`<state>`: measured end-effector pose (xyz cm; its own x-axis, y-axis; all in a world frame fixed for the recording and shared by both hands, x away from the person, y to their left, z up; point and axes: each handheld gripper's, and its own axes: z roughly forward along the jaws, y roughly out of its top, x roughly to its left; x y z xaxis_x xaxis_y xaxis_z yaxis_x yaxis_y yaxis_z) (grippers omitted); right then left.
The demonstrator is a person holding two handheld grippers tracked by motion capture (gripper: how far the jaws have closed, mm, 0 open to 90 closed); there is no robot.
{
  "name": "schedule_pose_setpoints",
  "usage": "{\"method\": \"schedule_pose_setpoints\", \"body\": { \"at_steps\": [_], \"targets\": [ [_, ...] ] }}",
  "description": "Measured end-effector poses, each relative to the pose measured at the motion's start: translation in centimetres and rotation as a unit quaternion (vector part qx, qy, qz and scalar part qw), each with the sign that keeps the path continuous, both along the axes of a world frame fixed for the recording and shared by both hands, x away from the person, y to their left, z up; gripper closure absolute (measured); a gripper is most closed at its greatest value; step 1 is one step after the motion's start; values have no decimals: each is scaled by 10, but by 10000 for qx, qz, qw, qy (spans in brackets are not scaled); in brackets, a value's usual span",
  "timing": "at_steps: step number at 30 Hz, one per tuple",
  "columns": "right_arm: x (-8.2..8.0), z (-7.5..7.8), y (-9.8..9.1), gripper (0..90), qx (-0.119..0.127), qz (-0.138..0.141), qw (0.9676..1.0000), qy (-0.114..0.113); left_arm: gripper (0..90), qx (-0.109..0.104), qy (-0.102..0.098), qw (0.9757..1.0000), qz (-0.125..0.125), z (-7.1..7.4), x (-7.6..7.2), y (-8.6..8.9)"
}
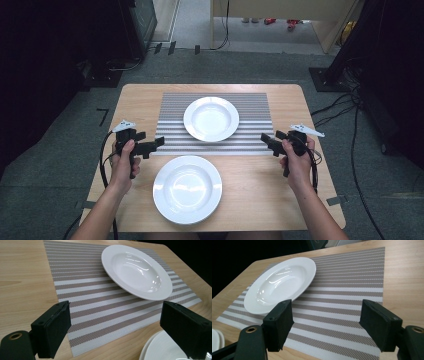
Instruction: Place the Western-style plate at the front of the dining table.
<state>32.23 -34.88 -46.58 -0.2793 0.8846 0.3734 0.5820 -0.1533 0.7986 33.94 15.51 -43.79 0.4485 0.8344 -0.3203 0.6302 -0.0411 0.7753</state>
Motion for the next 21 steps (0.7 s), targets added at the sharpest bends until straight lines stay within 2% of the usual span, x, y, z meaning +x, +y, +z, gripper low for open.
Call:
{"method": "schedule_pose_setpoints", "body": {
  "at_steps": [8, 15, 21],
  "targets": [
    [-19, -5, -19, 267, 20, -128, 9999, 14, 101, 51, -50, 9999, 138, -5, -17, 11],
    [-36, -10, -36, 263, -2, -240, 9997, 25, 101, 152, -41, 9997, 161, -10, -31, 18],
    [-48, -12, -49, 259, -24, -340, 9994, 29, 101, 191, -45, 9994, 300, -16, -44, 26]
  ]
}}
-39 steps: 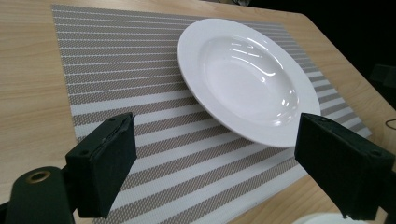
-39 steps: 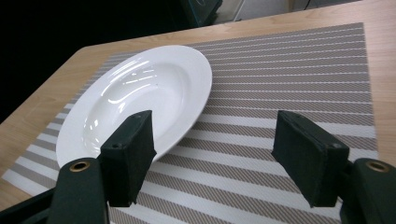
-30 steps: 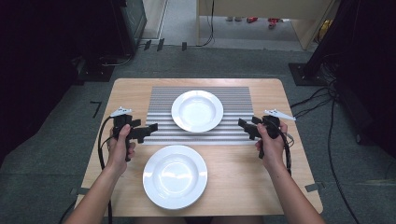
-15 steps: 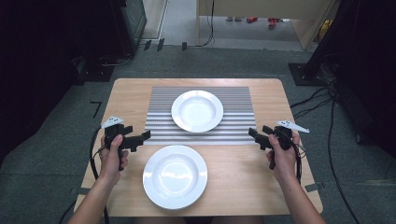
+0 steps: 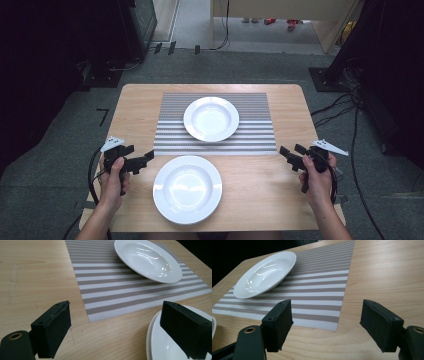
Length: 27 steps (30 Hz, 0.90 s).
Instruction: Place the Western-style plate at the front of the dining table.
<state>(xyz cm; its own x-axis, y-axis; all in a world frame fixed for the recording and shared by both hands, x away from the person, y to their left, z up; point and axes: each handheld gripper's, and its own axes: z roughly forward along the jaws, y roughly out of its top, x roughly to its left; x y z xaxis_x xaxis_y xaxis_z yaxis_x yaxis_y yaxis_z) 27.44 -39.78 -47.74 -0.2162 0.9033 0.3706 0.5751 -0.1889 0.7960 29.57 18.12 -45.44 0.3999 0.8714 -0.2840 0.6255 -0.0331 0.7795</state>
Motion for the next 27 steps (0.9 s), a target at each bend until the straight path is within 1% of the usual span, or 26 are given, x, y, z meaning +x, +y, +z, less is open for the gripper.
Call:
{"method": "schedule_pose_setpoints", "body": {
  "at_steps": [4, 7, 9, 13, 15, 20, 23, 27],
  "targets": [
    [-11, 0, -8, 254, -7, -43, 10000, -37, 101, 64, 63, 9999, 46, -6, -7, 5],
    [-17, -3, -14, 250, -21, -79, 10000, -11, 100, 85, 89, 9999, 82, -10, -13, 10],
    [-23, -5, -18, 249, 1, -114, 9999, -4, 101, 85, 83, 9999, 121, -11, -18, 14],
    [-33, -9, -25, 244, -21, -164, 9998, 59, 101, 80, 60, 9998, 198, -14, -27, 20],
    [-38, -9, -29, 243, -39, -184, 9998, 54, 100, 84, 61, 9997, 230, -16, -31, 24],
    [-51, -10, -38, 241, -108, -247, 9996, 51, 100, 93, 99, 9995, 302, -20, -39, 33],
    [-58, -12, -43, 240, -99, -292, 9995, 68, 101, 87, 105, 9994, 317, -23, -43, 38],
    [-68, -14, -51, 235, -50, -352, 9993, 106, 101, 172, 86, 9993, 320, -26, -50, 44]
  ]
}}
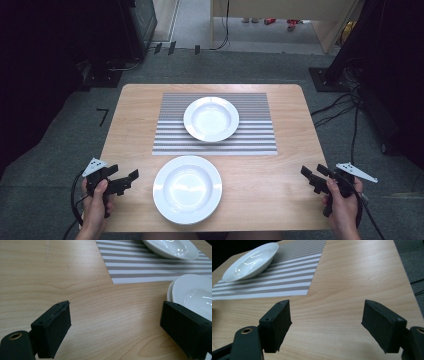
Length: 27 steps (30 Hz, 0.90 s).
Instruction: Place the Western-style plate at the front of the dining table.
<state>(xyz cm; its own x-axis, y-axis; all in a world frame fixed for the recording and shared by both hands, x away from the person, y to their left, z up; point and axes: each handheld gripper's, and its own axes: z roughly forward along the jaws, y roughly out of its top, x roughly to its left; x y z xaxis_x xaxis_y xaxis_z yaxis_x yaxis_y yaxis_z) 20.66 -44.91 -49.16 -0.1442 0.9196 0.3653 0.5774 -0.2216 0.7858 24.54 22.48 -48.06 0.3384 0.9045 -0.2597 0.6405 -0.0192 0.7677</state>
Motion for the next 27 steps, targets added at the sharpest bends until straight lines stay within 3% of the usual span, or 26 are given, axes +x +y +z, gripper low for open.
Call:
{"method": "schedule_pose_setpoints", "body": {
  "at_steps": [9, 15, 20, 27],
  "targets": [
    [-21, -11, -21, 228, -12, -178, 9998, 110, 101, 157, 82, 9996, 207, -12, -15, 20],
    [-35, -19, -31, 191, -177, -228, 9994, 199, 100, 284, 167, 9990, 296, -21, -23, 29],
    [-39, -26, -32, 163, -386, -418, 9975, 421, 100, 363, 228, 9984, 358, -29, -26, 30],
    [-36, -33, -22, 155, -750, -279, 9952, 555, 100, 846, 219, 9958, 264, -34, -28, 18]
  ]
}}
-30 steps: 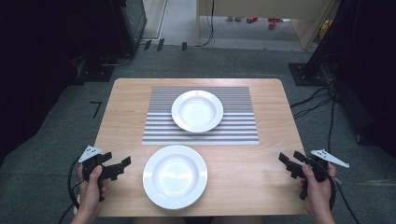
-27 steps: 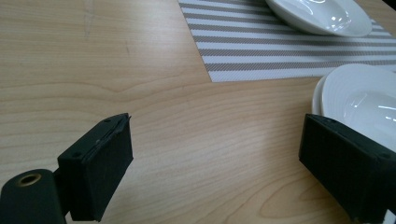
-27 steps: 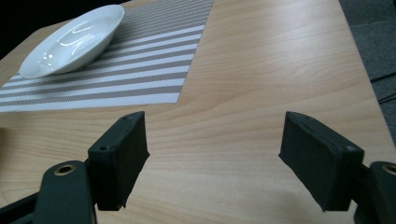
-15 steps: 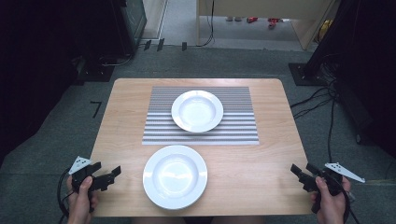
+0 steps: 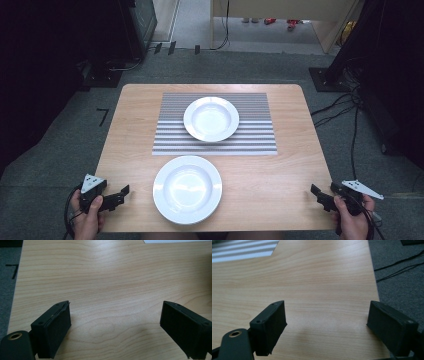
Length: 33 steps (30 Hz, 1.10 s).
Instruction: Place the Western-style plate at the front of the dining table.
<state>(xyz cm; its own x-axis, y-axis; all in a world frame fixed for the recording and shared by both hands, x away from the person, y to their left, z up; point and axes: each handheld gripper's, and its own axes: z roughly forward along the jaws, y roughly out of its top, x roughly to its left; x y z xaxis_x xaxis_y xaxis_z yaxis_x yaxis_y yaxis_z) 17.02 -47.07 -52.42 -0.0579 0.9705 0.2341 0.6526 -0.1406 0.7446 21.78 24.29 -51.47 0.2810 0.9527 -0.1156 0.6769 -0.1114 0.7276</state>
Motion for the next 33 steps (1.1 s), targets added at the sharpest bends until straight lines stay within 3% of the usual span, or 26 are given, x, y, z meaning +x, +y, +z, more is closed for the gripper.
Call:
{"method": "schedule_pose_setpoints", "body": {
  "at_steps": [6, 9, 10, 14, 33],
  "targets": [
    [2, -2, 16, 148, -542, 99, 9985, 8, 70, 213, -55, 9997, -76, -3, -2, -6],
    [1, -4, 27, 107, -1000, 104, 9949, 38, 36, 612, -63, 9979, -175, -5, -3, -14],
    [2, -5, 30, 71, -1037, 111, 9945, 74, 33, 609, -58, 9979, -196, -5, -3, -15],
    [3, -6, 34, 0, -1048, 124, 9943, 163, 31, 609, -55, 9979, -191, -5, -3, -15],
    [2, -7, 37, 0, -1043, 3, 9944, 149, 32, 609, -50, 9981, -114, -5, -2, -15]
  ]
}}
